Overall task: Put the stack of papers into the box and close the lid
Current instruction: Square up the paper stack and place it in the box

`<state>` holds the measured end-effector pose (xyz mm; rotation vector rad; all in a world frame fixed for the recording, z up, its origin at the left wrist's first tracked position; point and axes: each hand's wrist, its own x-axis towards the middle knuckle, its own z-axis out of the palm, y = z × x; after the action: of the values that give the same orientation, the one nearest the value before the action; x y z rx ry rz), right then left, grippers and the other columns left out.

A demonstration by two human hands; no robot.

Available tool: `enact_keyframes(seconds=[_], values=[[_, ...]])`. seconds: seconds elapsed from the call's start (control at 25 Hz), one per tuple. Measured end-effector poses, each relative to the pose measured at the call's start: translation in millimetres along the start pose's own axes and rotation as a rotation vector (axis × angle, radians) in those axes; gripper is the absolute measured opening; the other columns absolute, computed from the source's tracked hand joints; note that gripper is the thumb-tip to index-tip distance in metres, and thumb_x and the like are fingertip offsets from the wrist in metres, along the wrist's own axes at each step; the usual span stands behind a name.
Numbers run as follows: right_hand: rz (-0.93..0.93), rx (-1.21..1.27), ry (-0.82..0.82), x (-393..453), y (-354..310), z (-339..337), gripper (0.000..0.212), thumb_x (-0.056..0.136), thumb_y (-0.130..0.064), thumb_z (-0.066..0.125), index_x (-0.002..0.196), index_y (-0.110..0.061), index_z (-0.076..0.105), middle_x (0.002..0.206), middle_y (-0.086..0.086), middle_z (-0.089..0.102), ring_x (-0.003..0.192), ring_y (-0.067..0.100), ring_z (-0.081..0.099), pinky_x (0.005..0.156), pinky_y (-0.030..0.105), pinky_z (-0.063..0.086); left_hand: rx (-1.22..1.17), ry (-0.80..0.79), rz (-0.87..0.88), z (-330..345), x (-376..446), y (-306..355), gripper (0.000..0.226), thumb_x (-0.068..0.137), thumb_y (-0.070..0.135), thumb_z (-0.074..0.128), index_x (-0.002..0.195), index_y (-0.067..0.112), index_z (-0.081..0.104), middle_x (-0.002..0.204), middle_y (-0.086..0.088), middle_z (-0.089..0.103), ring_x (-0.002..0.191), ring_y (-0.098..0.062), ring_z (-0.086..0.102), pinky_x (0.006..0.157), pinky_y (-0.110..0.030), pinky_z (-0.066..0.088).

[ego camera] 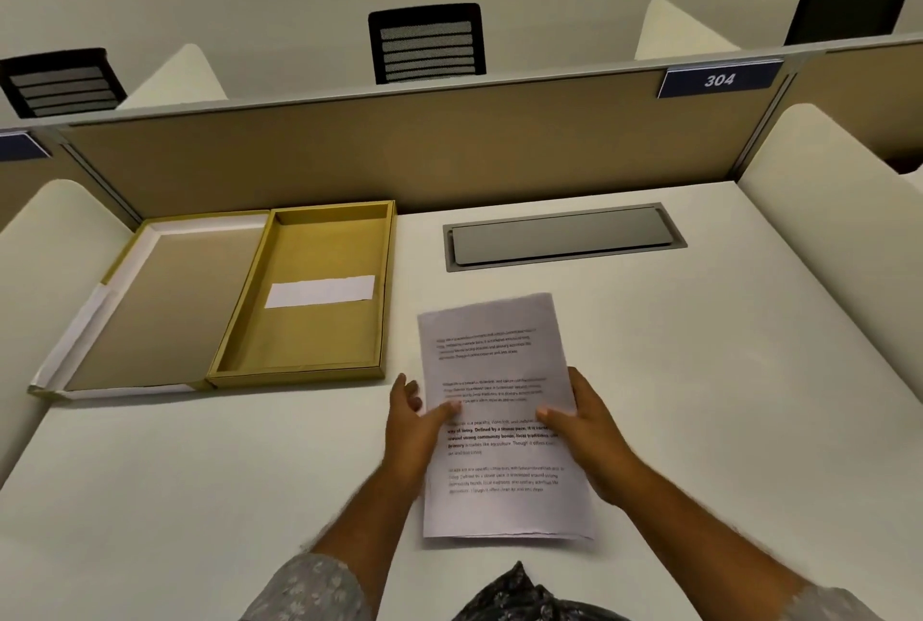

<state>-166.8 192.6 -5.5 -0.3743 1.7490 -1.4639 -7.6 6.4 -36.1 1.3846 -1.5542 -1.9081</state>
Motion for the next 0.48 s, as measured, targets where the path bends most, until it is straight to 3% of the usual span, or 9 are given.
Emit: enact_keyframes(seconds=[0.08,0.16,0.24,0.32,0.4,0.48], values=[[-0.121,0.016,-0.009,-20.2,-8.0,-4.5,0.039,0.091,-0.017,0.068,0.124,-0.037,0.062,0.117,-0.007,0.076,0.104,0.020,0.078,0.079,0.035,0.066,-0.261,-0.058,-0.052,3.8,-14.0,16.2,0.054,0.088,0.005,0.075,0.139,0.014,0.059,0.126,-0.009,0.076,0.107,-0.032,0.076,0.082,-0.047,0.065],[-0.243,0.028,-0.022,-36.0,-20.1,-7.7,0.042,0.089,-0.018,0.066,0.126,-0.034,0.058,0.113,-0.014,0.073,0.106,0.015,0.074,0.081,0.030,0.065,-0.350,-0.052,0.068,5.8,-35.3,31.8,0.036,0.089,0.003,0.072,0.124,0.013,0.070,0.118,-0.012,0.079,0.105,-0.033,0.076,0.076,-0.039,0.064],[-0.349,0.042,-0.004,-44.9,-27.9,-9.5,0.047,0.089,-0.012,0.065,0.133,-0.025,0.052,0.116,-0.011,0.069,0.106,0.012,0.071,0.082,0.030,0.065,-0.409,-0.045,0.231,7.4,-58.4,40.7,0.038,0.089,0.001,0.071,0.124,0.016,0.071,0.118,-0.009,0.079,0.104,-0.025,0.075,0.080,-0.036,0.064],[-0.412,0.051,0.036,-50.4,-25.4,-11.0,0.053,0.090,-0.008,0.065,0.141,-0.013,0.051,0.122,0.006,0.067,0.110,0.019,0.069,0.086,0.036,0.065,-0.376,-0.053,0.363,8.4,-79.8,38.8,0.043,0.087,0.006,0.070,0.128,0.020,0.070,0.116,-0.005,0.078,0.102,-0.018,0.074,0.080,-0.033,0.064],[-0.405,0.049,0.030,-52.5,-12.8,-11.6,0.057,0.089,-0.008,0.065,0.144,-0.005,0.052,0.127,0.019,0.066,0.117,0.030,0.067,0.096,0.045,0.063,-0.278,-0.033,0.406,7.9,-90.9,29.5,0.045,0.083,0.014,0.072,0.128,0.022,0.071,0.114,-0.002,0.078,0.102,-0.015,0.074,0.078,-0.028,0.062],[-0.364,0.015,0.005,-52.0,1.5,-12.6,0.055,0.089,-0.009,0.066,0.143,-0.011,0.054,0.131,0.017,0.065,0.122,0.032,0.064,0.102,0.052,0.059,-0.197,-0.002,0.391,6.0,-90.9,17.1,0.044,0.081,0.018,0.075,0.124,0.025,0.072,0.111,0.002,0.079,0.102,-0.013,0.074,0.077,-0.023,0.061]])
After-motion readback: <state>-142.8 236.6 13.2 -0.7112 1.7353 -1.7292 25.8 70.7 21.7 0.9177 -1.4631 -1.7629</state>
